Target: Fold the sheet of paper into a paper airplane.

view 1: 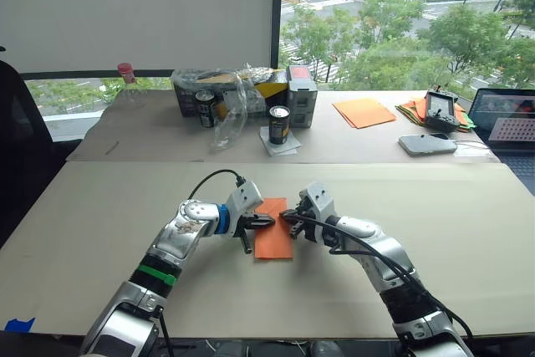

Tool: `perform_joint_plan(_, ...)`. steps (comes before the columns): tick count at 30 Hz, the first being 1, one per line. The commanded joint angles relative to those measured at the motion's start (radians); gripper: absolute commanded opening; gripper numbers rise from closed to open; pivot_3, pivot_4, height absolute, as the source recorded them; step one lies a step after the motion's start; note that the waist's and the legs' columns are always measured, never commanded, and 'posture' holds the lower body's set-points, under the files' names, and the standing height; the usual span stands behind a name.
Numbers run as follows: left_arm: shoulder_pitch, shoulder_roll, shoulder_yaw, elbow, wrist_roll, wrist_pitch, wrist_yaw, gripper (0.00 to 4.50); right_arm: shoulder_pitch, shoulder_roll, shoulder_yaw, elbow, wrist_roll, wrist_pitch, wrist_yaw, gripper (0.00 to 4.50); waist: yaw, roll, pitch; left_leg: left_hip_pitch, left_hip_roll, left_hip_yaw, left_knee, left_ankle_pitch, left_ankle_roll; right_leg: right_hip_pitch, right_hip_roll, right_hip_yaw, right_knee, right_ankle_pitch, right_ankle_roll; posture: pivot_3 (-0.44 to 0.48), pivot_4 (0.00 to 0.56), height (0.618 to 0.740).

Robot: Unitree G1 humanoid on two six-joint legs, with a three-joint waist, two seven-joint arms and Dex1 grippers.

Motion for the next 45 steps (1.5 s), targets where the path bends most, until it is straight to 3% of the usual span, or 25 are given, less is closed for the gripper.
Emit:
perform_joint_plan(1, 0.014, 0.008, -0.020, 0.030, 0.025, 0.002, -0.010, 0.00, -0.052, -0.003, -0.020, 0.150, -0.051, -0.072, -0.022, 0.02, -0.001, 0.000, 0.000, 0.000, 0.000, 0.000, 0.000, 0.000, 0.000, 0.000, 0.000, 0.000, 0.000, 0.000, 0.000, 0.000, 0.150, 0.670)
perform_joint_plan(12, 0.014, 0.009, -0.002, 0.031, 0.024, 0.006, -0.001, 0.00, -0.176, 0.020, -0.003, 0.385, -0.117, -0.278, 0.019, 0.02, -0.006, 0.000, -0.002, 0.001, 0.000, 0.000, 0.000, 0.000, 0.000, 0.000, 0.000, 0.000, 0.001, 0.000, 0.000, 0.000, 0.150, 0.670)
perform_joint_plan(20, 0.011, 0.007, 0.011, 0.039, 0.019, 0.007, 0.006, 0.00, -0.145, -0.012, -0.022, 0.257, -0.137, -0.379, 0.057, 0.02, -0.006, 0.000, -0.001, -0.001, 0.000, 0.000, 0.000, 0.000, 0.000, -0.001, 0.000, 0.000, 0.001, 0.000, 0.000, 0.000, 0.150, 0.670)
perform_joint_plan(30, 0.004, -0.010, 0.029, 0.067, 0.024, 0.000, 0.036, 0.00, -0.102, 0.015, 0.022, 0.293, -0.163, -0.420, 0.123, 0.02, -0.011, 0.000, -0.001, 0.000, 0.000, 0.000, -0.001, 0.000, -0.001, -0.001, 0.001, 0.001, 0.001, 0.000, 0.000, 0.000, 0.150, 0.670)
perform_joint_plan(37, 0.000, -0.012, 0.038, 0.080, 0.025, -0.013, 0.045, 0.00, -0.096, -0.027, 0.078, 0.293, -0.228, -0.423, 0.183, 0.02, -0.011, 0.000, -0.001, 0.000, 0.000, 0.000, -0.001, 0.000, -0.001, -0.001, 0.001, 0.000, 0.001, 0.000, 0.000, 0.000, 0.150, 0.670)
perform_joint_plan(45, 0.004, -0.001, 0.044, 0.088, 0.022, -0.017, 0.035, 0.00, -0.007, -0.058, 0.101, 0.161, -0.209, -0.390, 0.265, 0.02, -0.010, 0.000, -0.002, 0.000, 0.000, 0.000, -0.001, 0.000, -0.001, -0.001, 0.001, 0.000, 0.000, 0.000, 0.000, 0.000, 0.150, 0.670)
